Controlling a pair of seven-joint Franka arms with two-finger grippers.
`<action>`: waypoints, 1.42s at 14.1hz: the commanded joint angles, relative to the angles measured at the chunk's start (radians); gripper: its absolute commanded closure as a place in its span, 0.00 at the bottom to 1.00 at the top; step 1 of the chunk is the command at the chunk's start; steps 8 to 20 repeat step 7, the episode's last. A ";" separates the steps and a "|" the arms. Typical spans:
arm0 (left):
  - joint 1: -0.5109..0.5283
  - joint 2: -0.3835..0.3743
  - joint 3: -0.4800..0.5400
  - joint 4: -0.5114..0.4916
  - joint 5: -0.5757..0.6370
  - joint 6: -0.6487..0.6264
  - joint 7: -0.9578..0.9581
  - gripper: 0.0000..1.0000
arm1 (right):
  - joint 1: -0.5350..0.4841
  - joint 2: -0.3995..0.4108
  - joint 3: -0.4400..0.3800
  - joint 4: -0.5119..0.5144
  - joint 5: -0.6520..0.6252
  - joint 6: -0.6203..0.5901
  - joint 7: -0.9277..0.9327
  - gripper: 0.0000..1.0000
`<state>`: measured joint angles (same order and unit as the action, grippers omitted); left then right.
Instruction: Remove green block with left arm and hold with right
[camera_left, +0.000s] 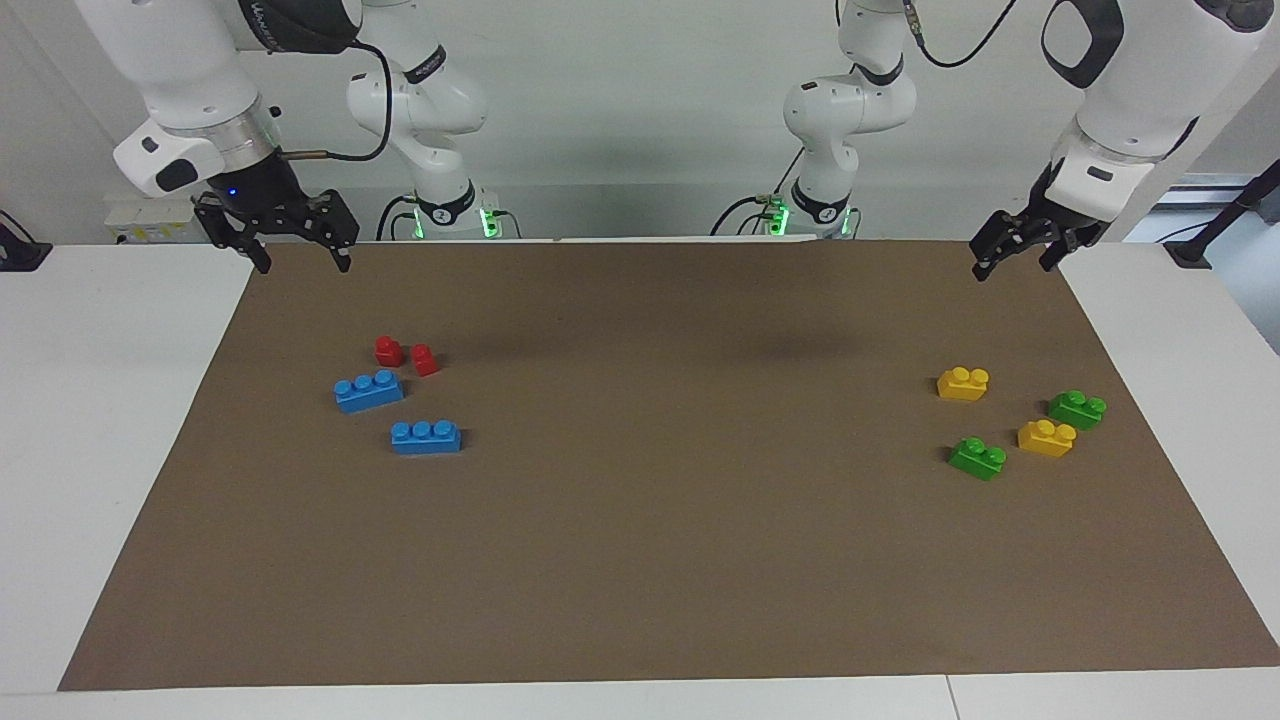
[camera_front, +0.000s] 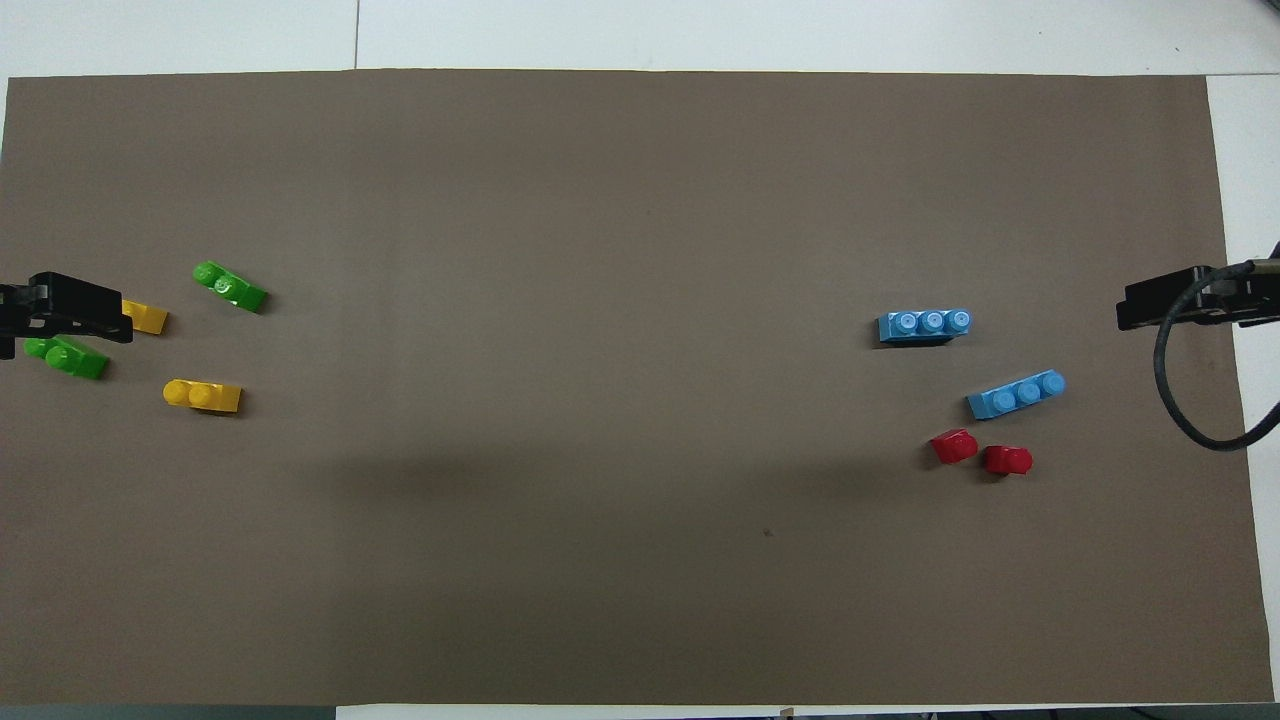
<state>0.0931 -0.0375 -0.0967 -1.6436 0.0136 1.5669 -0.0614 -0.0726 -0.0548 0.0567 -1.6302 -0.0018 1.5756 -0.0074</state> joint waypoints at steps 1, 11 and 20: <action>-0.007 0.004 0.000 0.021 -0.006 -0.028 0.014 0.00 | -0.007 -0.005 0.009 -0.005 -0.020 -0.011 -0.013 0.00; -0.006 0.004 -0.002 0.021 -0.007 -0.028 0.014 0.00 | -0.009 -0.007 0.009 -0.007 -0.020 -0.003 -0.009 0.00; -0.006 0.004 -0.002 0.021 -0.007 -0.028 0.014 0.00 | -0.009 -0.007 0.009 -0.007 -0.020 -0.003 -0.009 0.00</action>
